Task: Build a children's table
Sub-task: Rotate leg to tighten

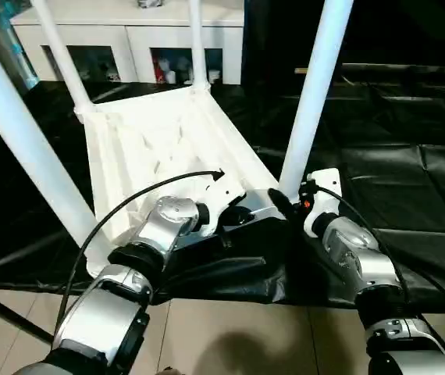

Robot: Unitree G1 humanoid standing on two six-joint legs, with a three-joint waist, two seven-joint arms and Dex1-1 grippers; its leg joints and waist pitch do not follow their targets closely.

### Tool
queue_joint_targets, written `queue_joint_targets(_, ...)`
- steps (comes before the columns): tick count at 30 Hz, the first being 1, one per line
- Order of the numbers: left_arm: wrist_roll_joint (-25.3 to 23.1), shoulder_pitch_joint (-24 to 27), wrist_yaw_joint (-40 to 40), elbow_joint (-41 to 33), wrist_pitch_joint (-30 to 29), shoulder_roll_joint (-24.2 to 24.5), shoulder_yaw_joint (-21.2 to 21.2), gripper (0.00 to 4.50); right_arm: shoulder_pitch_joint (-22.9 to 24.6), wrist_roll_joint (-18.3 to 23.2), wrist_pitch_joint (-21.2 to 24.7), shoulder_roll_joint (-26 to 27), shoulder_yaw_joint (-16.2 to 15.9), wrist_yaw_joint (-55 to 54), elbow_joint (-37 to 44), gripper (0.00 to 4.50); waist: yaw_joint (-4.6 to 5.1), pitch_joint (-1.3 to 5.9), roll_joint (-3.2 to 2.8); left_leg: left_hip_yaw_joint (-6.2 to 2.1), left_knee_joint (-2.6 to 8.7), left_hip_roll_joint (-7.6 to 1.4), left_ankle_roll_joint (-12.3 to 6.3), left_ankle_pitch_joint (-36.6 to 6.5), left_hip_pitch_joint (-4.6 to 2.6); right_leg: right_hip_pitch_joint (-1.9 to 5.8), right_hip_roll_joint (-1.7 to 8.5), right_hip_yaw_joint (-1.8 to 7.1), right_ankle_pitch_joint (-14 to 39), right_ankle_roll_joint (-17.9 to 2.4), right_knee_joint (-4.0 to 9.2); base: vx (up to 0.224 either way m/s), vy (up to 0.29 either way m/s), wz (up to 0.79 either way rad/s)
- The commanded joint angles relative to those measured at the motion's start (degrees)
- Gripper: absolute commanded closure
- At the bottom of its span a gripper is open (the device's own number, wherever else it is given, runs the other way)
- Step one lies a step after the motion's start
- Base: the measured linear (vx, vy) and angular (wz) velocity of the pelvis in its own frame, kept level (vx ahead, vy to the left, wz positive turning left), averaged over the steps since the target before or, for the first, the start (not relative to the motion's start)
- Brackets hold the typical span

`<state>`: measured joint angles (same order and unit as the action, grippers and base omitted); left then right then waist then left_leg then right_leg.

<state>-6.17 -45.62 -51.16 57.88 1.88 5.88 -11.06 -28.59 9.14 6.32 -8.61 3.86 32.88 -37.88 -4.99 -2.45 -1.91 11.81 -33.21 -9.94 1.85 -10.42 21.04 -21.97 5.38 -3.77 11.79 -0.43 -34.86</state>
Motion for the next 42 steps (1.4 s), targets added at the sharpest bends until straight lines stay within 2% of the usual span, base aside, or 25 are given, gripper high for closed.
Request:
queue_joint_targets(1,2.39,-0.53,-3.92,-2.04,3.27,-1.44,-0.53,4.5,1.66,0.59,1.92,1.59,-9.14,13.0,2.55,0.86,-0.2,2.83,1.22,-1.83,4.0,-3.49,-3.71,-12.83,-0.52,1.94,4.27,2.74,14.73,-11.2,5.33,0.0,0.0,0.0)
queue_joint_targets(4,2.25,0.47,-8.51,-2.88,4.32,0.6,-1.5,4.5,2.58,0.84,1.72,-1.79,-10.64,18.67,4.68,0.86,-0.46,2.94,1.0,-1.85,3.94,-3.68,-4.23,-11.55,-0.32,2.13,4.1,2.63,11.88,-11.72,4.87,0.0,0.0,0.0)
queue_joint_targets(5,2.33,1.33,-12.35,-3.75,4.91,2.34,-2.21,4.5,3.0,1.39,1.86,-4.37,-11.19,22.61,5.95,0.86,-0.49,3.03,0.77,-1.88,3.92,-3.82,-4.44,-10.88,-0.33,2.07,4.13,2.55,9.65,-12.67,4.56,0.0,0.0,0.0)
queue_joint_targets(6,2.77,1.95,-15.04,-4.76,4.58,3.4,-2.52,4.5,3.35,1.73,1.88,-6.09,-11.71,25.43,6.94,0.86,-0.45,3.05,0.93,-1.86,3.88,-3.77,-4.59,-10.81,-0.25,2.19,4.06,2.49,9.13,-12.98,4.51,0.0,0.0,0.0)
queue_joint_targets(7,3.26,2.61,-17.96,-5.87,4.1,4.49,-2.75,4.5,3.74,1.98,1.86,-7.86,-12.19,28.61,7.99,0.86,-0.68,3.14,0.69,-1.81,3.73,-3.95,-5.06,-10.68,-0.23,2.3,4.14,2.51,6.78,-13.99,4.26,0.0,0.0,0.0)
queue_joint_targets(9,3.45,2.83,-19.03,-6.29,3.95,4.88,-2.85,4.5,3.77,1.94,1.82,-8.41,-12.29,29.43,8.15,0.86,-0.72,3.2,0.64,-1.74,3.66,-3.94,-5.47,-10.29,-0.25,2.19,4.11,2.54,5.24,-14.61,4.04,0.0,0.0,0.0)
queue_joint_targets(10,4.01,3.57,-22.52,-7.62,3.36,6.27,-3.24,4.5,3.79,1.7,1.5,-10.28,-12.56,31.98,8.64,0.86,-0.75,3.34,0.11,-1.8,3.67,-4.03,-5.39,-10.0,-0.45,2.11,4.06,2.44,3.68,-15.43,3.97,0.0,0.0,0.0)
queue_joint_targets(11,4.07,3.72,-23.56,-7.84,3.27,6.67,-3.33,4.5,3.7,1.46,1.34,-10.78,-12.43,32.74,8.59,0.86,-1.0,3.5,-0.04,-1.74,3.42,-3.98,-5.69,-8.96,-0.49,2.19,4.02,2.41,1.08,-16.3,3.57,0.0,0.0,0.0)
queue_joint_targets(12,4.34,4.04,-25.43,-8.41,2.88,7.43,-3.56,4.5,3.57,1.41,1.36,-11.72,-12.28,33.89,8.76,0.86,-1.0,3.46,0.01,-1.68,3.4,-4.0,-5.92,-8.71,-0.39,2.16,3.98,2.43,0.07,-16.56,3.47,0.0,0.0,0.0)
queue_joint_targets(14,4.6,4.38,-27.14,-8.92,2.53,8.13,-3.75,4.5,3.49,1.31,1.42,-12.7,-12.19,34.94,8.98,0.86,-1.34,3.58,-0.26,-1.71,3.27,-4.0,-6.14,-8.12,-0.41,2.24,4.09,2.36,-2.09,-17.25,3.21,0.0,0.0,0.0)
queue_joint_targets(16,4.79,4.63,-28.36,-9.15,2.51,8.58,-3.7,4.5,3.56,1.38,1.64,-13.7,-12.14,36.12,9.38,0.86,-1.37,3.55,-0.2,-1.67,3.27,-3.94,-6.04,-8.74,-0.4,2.27,4.01,2.33,-2.05,-17.41,3.28,0.0,0.0,0.0)
queue_joint_targets(20,4.85,4.79,-29.29,-9.18,2.6,8.78,-3.49,4.5,3.86,1.85,2.67,-15.19,-12.35,38.32,10.32,1.19,-1.4,3.39,-0.09,-1.75,3.4,-4.01,-5.15,-10.3,-0.42,2.32,4.06,2.37,0.65,-17.17,3.48,0.0,0.0,0.0)
queue_joint_targets(23,4.89,4.82,-29.1,-9.31,2.51,8.69,-3.45,4.5,4.2,2.28,3.36,-15.77,-12.77,39.59,11.08,1.53,-1.55,3.42,0.11,-1.73,3.34,-4.1,-5.0,-9.9,-0.49,2.27,4.2,2.43,1.57,-16.9,3.49,0.0,0.0,0.0)
queue_joint_targets(25,4.9,4.86,-28.02,-9.16,2.74,8.51,-3.15,4.5,4.47,2.43,3.68,-15.67,-13.39,40.23,11.27,1.65,-1.59,3.43,0.04,-1.75,3.32,-4.08,-5.07,-9.57,-0.45,2.21,4.17,2.41,1.61,-16.83,3.48,0.0,0.0,0.0)
queue_joint_targets(26,4.7,4.8,-26.65,-8.88,3.02,8.22,-2.95,4.5,4.6,2.45,3.75,-15.29,-13.56,39.92,11.22,1.78,-1.5,3.4,0.51,-1.67,3.3,-4.07,-5.17,-9.52,-0.42,2.2,4.12,2.43,1.64,-16.8,3.53,0.0,0.0,0.0)
queue_joint_targets(28,4.45,4.61,-24.46,-8.51,3.08,7.65,-2.63,4.5,4.8,1.91,3.53,-14.37,-13.49,38.07,10.95,1.86,-1.6,3.42,0.22,-1.72,3.27,-4.11,-5.13,-9.38,-0.42,2.13,4.21,2.44,2.01,-16.7,3.44,0.0,0.0,0.0)
queue_joint_targets(30,4.33,4.51,-23.35,-8.34,3.08,7.36,-2.48,4.5,4.9,1.6,3.39,-13.9,-13.42,37.04,10.81,1.91,-1.6,3.28,0.27,-1.72,3.35,-4.07,-4.78,-10.28,-0.42,2.08,4.27,2.46,3.86,-16.3,3.7,0.0,0.0,0.0)
queue_joint_targets(32,3.23,2.84,-15.68,-5.76,2.99,5.12,-1.31,4.5,3.95,-1.31,2.06,-9.51,-11.42,24.54,5.37,1.94,-1.39,3.06,0.26,-1.74,3.56,-4.01,-3.56,-12.15,-0.43,1.91,4.26,2.52,7.71,-15.53,4.06,0.0,0.0,0.0)
queue_joint_targets(33,3.2,2.78,-15.43,-5.68,2.98,5.05,-1.28,4.5,3.9,-1.39,2.02,-9.36,-11.34,24.08,5.17,1.94,-1.05,2.97,1.55,-1.68,3.69,-3.99,-3.14,-12.38,-0.39,1.85,4.33,2.56,9.18,-15.13,4.29,0.0,0.0,0.0)
queue_joint_targets(34,2.54,1.27,-9.57,-3.73,2.46,3.18,-0.45,4.5,2.77,-2.73,1.85,-5.54,-9.05,13.06,0.7,1.94,-1.04,2.66,0.72,-2.04,4.03,-3.92,-1.53,-14.66,-0.7,1.57,4.69,2.6,15.06,-14.01,4.82,-0.054,-0.007,-0.06)
queue_joint_targets(35,2.54,1.27,-9.57,-3.73,2.46,3.18,-0.45,4.5,2.77,-2.73,1.85,-5.54,-9.05,13.06,0.7,1.96,-0.35,2.29,0.92,-2.31,4.4,-3.7,0.19,-17.55,-0.73,1.54,4.68,2.51,21.33,-12.26,5.27,0.0,0.0,0.0)
queue_joint_targets(36,2.4,0.76,-7.56,-3.12,2.25,2.45,-0.15,4.5,2.38,-2.89,2.1,-4.17,-8.15,9.36,-0.65,1.96,0.17,2.35,1.01,-2.61,4.59,-3.69,1.14,-19.28,-0.85,1.62,4.8,2.48,25.38,-10.45,5.76,0.0,0.0,0.0)
queue_joint_targets(38,2.37,0.36,-6.19,-2.74,2.06,1.76,0.02,4.5,2.2,-2.69,2.62,-2.94,-7.53,6.88,-1.27,1.96,0.34,2.34,1.14,-2.58,4.73,-3.84,1.02,-19.6,-0.99,1.38,4.56,2.75,23.89,-9.98,5.9,0.0,0.0,0.0)
queue_joint_targets(40,1.84,-1.2,0.39,-1.11,1.47,-0.86,0.42,4.5,1.19,-2.3,3.38,1.22,-5.96,-0.99,-3.4,1.96,0.41,2.3,1.04,-2.44,4.72,-3.69,0.91,-19.98,-1.24,1.02,4.52,2.94,23.43,-10.03,6.03,0.0,0.0,0.0)
queue_joint_targets(42,1.64,-1.69,2.8,-0.57,1.31,-1.76,0.56,4.5,0.79,-2.18,3.53,2.68,-5.5,-3.55,-4.21,1.96,0.45,2.42,0.97,-2.52,4.81,-3.74,1.52,-20.05,-1.34,1.07,4.48,2.89,22.72,-10.05,6.0,0.0,0.0,0.0)
